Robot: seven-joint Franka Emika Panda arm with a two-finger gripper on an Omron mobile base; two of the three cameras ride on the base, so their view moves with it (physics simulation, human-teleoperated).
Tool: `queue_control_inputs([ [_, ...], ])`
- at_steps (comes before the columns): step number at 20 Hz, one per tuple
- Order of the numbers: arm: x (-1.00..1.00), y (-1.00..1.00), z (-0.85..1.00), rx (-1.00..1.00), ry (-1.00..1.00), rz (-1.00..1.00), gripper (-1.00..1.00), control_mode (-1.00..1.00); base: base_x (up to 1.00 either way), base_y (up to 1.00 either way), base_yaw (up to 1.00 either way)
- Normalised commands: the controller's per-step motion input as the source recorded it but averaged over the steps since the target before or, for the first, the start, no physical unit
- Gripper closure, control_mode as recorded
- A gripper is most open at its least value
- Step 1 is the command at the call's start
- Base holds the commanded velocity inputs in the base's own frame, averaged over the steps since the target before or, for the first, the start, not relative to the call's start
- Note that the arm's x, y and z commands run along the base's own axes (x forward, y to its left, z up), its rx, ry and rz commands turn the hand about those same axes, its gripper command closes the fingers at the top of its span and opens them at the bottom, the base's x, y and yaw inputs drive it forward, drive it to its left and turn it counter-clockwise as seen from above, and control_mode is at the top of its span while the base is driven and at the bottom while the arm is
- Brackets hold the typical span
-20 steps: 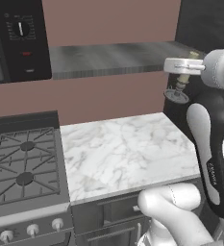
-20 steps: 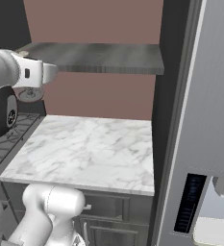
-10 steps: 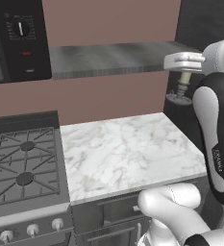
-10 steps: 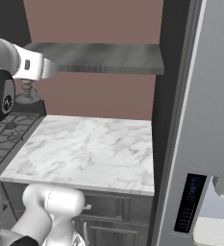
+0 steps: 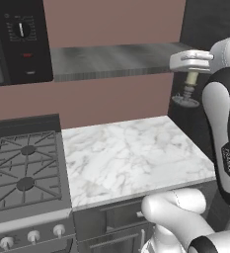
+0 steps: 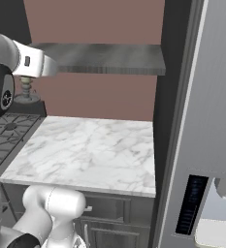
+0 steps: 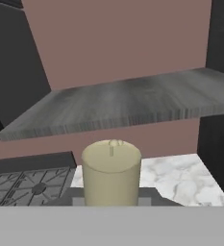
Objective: Get the candle and the wine from the cabinet and move them to the dining counter.
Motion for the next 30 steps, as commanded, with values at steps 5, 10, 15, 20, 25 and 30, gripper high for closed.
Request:
queue_control_inputs([
  [5,0.0,0.01,-0.22,-0.07,0.0,0.0,1.0,-1.0,0.0,0.0,0.0],
  [10,0.0,0.02,-0.09,-0.08,0.0,0.0,1.0,-1.0,0.0,0.0,0.0],
  [15,-0.01,0.01,0.0,-0.03,0.0,0.0,1.0,-1.0,0.0,0.0,0.0],
  [20,0.0,0.0,0.0,0.0,0.0,0.0,1.0,1.0,-0.08,0.02,0.0],
  [25,0.0,0.0,0.0,0.0,0.0,0.0,1.0,1.0,-0.95,0.2,0.04],
  [30,0.0,0.0,0.0,0.0,0.0,0.0,1.0,1.0,-1.0,0.66,0.27],
])
